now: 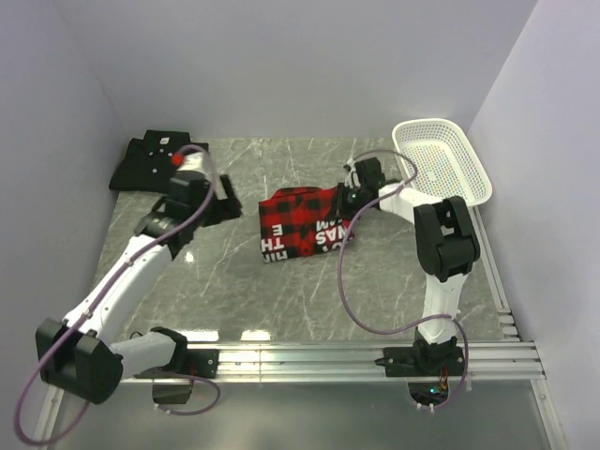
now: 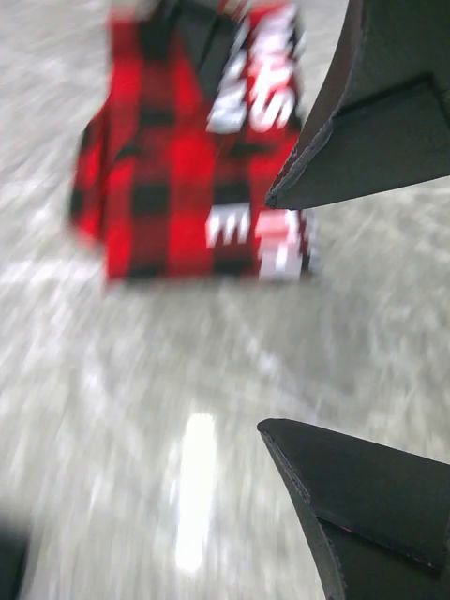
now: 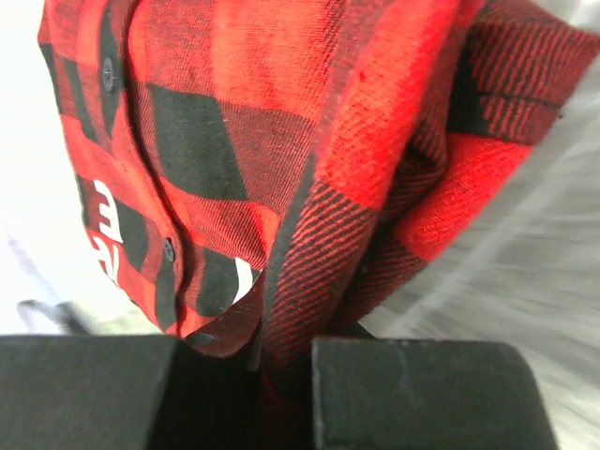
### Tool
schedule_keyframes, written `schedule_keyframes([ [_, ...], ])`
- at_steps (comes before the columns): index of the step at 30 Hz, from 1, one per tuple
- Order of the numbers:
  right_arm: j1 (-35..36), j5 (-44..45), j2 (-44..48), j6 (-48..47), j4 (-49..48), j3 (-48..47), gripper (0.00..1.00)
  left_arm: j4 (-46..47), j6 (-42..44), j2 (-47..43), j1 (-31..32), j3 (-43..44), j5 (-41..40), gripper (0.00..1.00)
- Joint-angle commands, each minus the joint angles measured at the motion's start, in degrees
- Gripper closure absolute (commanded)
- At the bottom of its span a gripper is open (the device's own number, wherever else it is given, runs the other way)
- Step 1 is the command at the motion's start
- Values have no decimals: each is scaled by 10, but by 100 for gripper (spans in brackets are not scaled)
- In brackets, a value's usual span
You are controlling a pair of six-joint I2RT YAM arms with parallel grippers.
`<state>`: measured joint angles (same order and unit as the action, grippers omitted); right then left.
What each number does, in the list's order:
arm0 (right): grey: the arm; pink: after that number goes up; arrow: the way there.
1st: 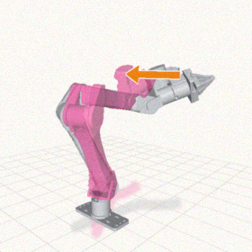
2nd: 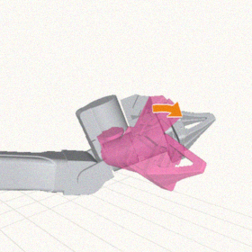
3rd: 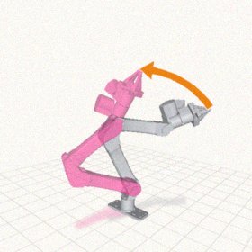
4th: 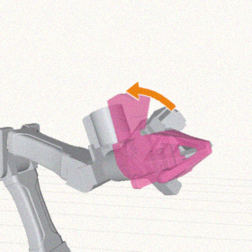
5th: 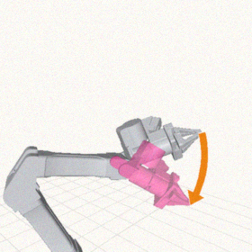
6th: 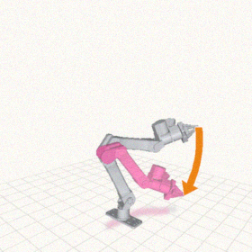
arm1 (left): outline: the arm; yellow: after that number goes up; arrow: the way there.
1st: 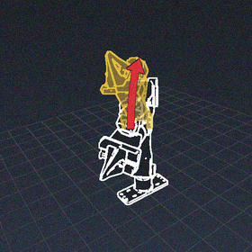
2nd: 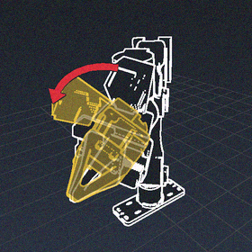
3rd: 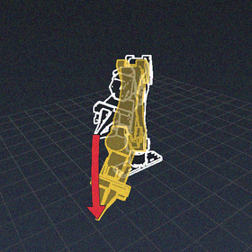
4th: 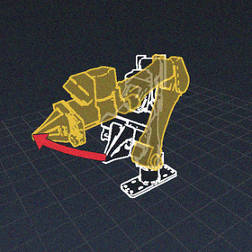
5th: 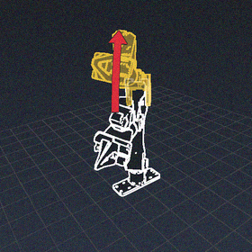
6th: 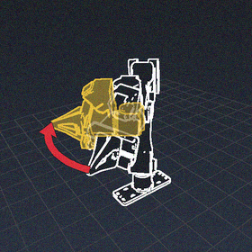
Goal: Fold and stack the long sleeve shirts
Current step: Fold the shirt
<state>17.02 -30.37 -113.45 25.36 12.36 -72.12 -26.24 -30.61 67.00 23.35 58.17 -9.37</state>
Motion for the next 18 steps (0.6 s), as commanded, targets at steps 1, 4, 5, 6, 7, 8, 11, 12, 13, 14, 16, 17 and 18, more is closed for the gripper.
schedule_keyframes([
  [1,-15,85,38,-162,186,-104,100,7,32,-48,-81,-17,75,1],
  [4,-28,130,22,-228,283,-202,100,23,37,-64,-91,-47,59,1],
  [5,-32,140,10,-243,308,-256,100,26,36,-64,-95,-53,55,1],
  [6,-36,159,3,-248,355,-283,100,28,35,-62,-98,-58,52,1],
  [7,-44,175,-4,-277,378,-312,100,15,32,-61,-103,-58,51,1],
  [8,-45,193,-18,-282,400,-373,100,12,30,-61,-105,-55,36,1],
  [11,-44,276,-58,-302,506,-511,100,4,22,-64,-107,-58,-6,1],
  [12,-42,303,-68,-301,549,-541,100,2,18,-64,-107,-59,-14,1],
  [13,-41,374,-79,-298,567,-565,100,0,16,-64,-108,-59,-19,1],
  [14,-37,409,-83,-296,579,-597,100,0,14,-64,-108,-60,-23,1],
  [16,-30,482,-81,-297,590,-606,100,-2,12,-64,-108,-61,-26,1],
  [17,-16,547,-73,-298,586,-595,100,-4,11,-64,-109,-60,-27,1],
  [18,-9,582,-69,-302,570,-582,100,-5,9,-63,-109,-59,-29,1],
])
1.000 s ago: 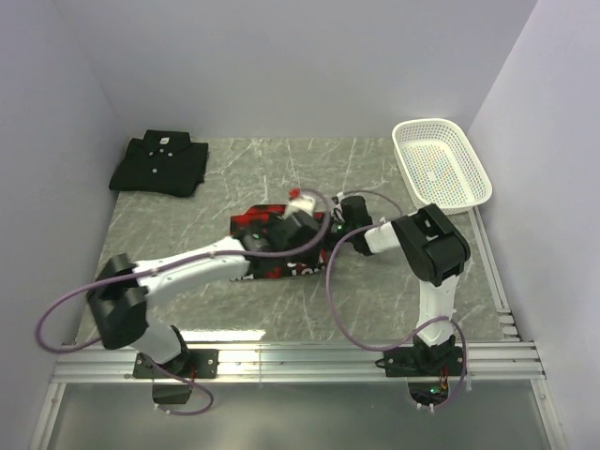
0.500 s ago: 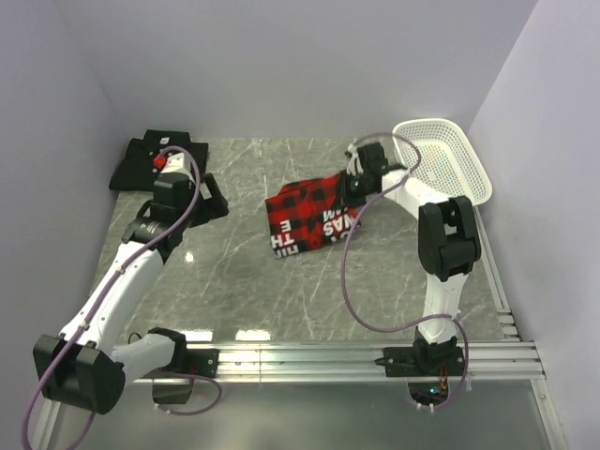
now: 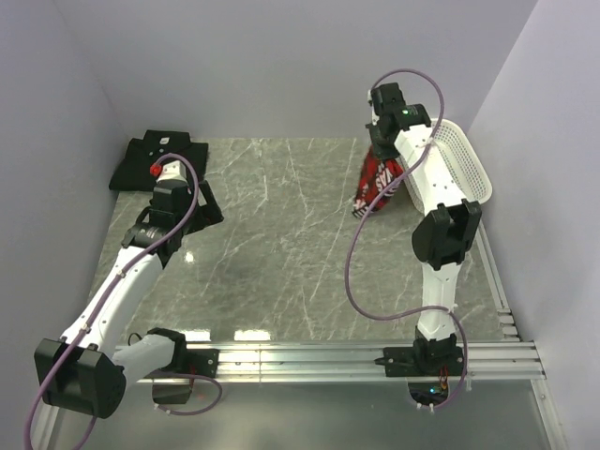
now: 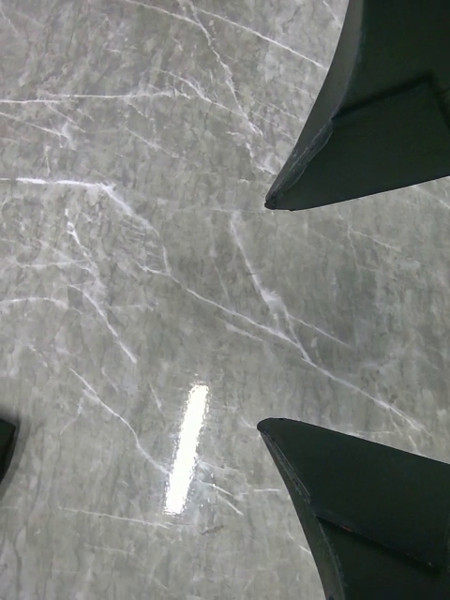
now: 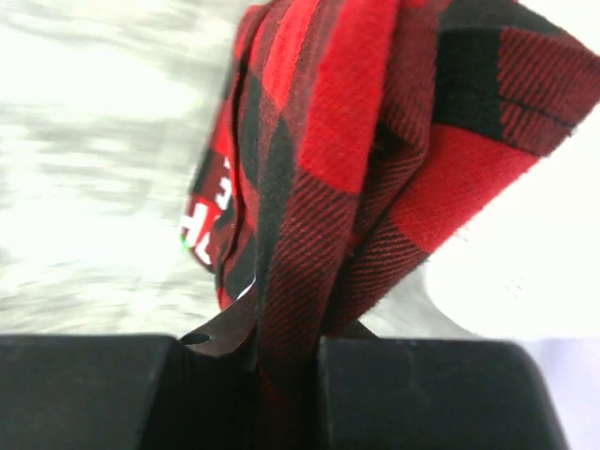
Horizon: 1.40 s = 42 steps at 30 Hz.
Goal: Fold and stack the long sleeve shirts
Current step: Fold the shirt
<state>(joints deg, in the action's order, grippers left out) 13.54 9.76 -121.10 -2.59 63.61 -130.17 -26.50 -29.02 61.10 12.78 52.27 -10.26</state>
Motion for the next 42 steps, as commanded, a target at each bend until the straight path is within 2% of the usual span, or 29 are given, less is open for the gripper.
schedule_keyframes([
  [1,34,210,19,-29,46,12,100,0,-8,-4,-4,-1,-20,2],
  [2,48,281,23,-30,35,42,100,-1,-9,-5,-6,-1,-19,1],
  [6,88,417,19,-41,3,76,100,-1,-14,-5,-13,-2,-20,2],
  [8,112,457,2,-41,9,81,100,0,-16,-4,-20,-2,-16,2],
  [9,125,514,-1,-42,3,85,100,0,-17,-4,-22,-2,-13,2],
  [16,191,578,-15,-103,-53,74,100,-3,-24,-5,-35,-2,-18,2],
  [20,255,585,-46,-120,-72,92,99,-7,-31,-8,-43,-2,-31,2],
  [25,333,592,-146,-72,-31,91,98,-10,-34,-15,-49,-2,-43,2],
  [29,407,586,-187,-24,-3,99,97,-13,-39,-23,-52,-2,-55,2],
  [33,480,533,-213,45,44,101,96,-18,-45,-32,-57,-1,-68,1],
  [38,520,506,-231,65,45,127,92,-20,-52,-41,-64,0,-78,1],
  [39,525,506,-234,69,48,127,91,-20,-53,-42,-65,3,-79,1],
  [42,547,493,-236,65,42,120,70,-25,-61,-48,-70,14,-75,1],
])
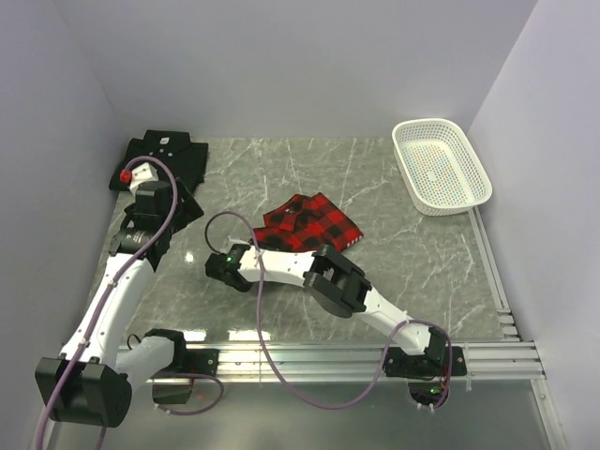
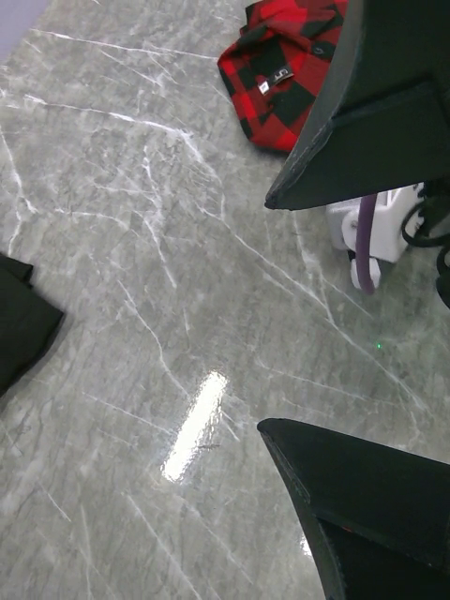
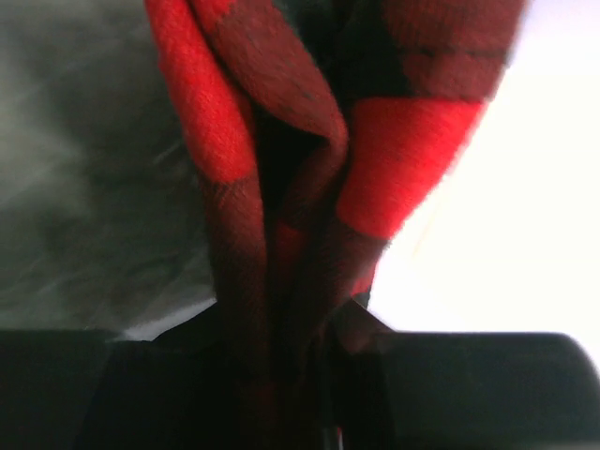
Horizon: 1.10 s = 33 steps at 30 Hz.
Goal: Fold and stack the long sleeve shirts
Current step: Fold the shirt
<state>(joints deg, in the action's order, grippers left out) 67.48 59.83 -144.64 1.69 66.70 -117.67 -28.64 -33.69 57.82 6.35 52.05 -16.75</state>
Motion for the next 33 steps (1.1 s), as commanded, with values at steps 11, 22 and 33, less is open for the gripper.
schedule_keyframes([
  [11,71,-151,86,-13,-63,4,39,-61,-44,-62,-6,86,8,1],
  [22,46,-357,323,24,-175,188,40,-76,-72,-61,-6,119,42,1],
  [33,-177,-641,511,139,-437,469,49,-16,-102,-2,-2,46,166,2],
])
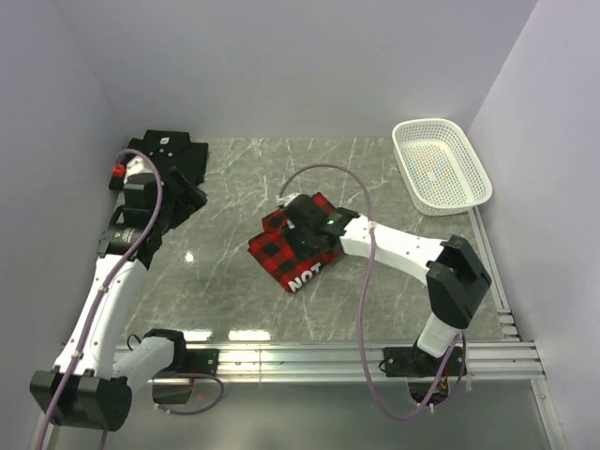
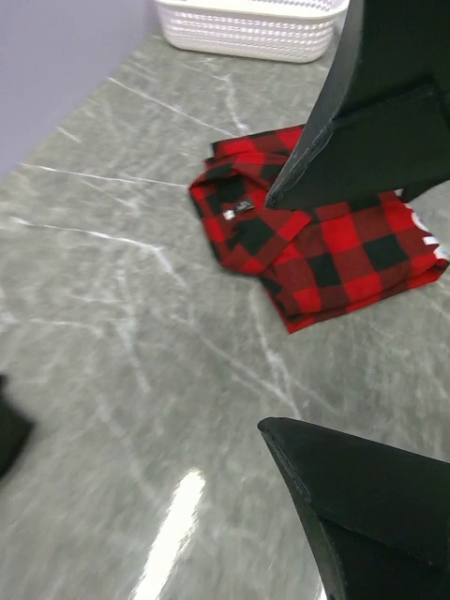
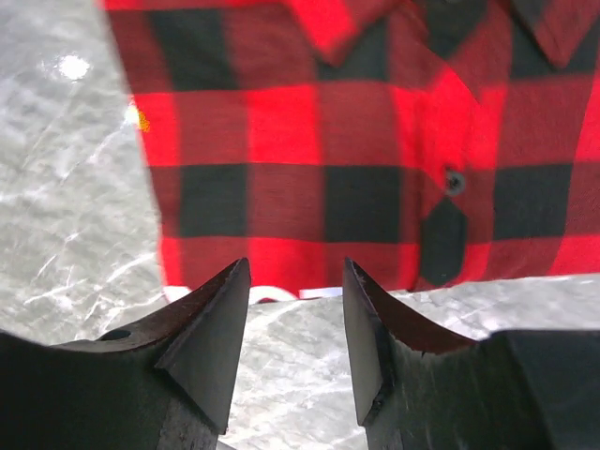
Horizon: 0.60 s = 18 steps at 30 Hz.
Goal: Fold and stack the long sleeve shirts
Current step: Fold the shirt
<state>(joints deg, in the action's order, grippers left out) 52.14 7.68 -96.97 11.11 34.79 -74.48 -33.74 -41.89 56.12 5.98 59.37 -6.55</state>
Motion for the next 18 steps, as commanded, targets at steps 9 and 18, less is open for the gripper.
schedule_keyframes([
  [9,-32,-194,-72,65,-109,68,50,101,-79,92,98,-88,66,2],
  [18,-22,-212,-82,29,-67,35,53,171,-158,159,173,-142,49,3],
])
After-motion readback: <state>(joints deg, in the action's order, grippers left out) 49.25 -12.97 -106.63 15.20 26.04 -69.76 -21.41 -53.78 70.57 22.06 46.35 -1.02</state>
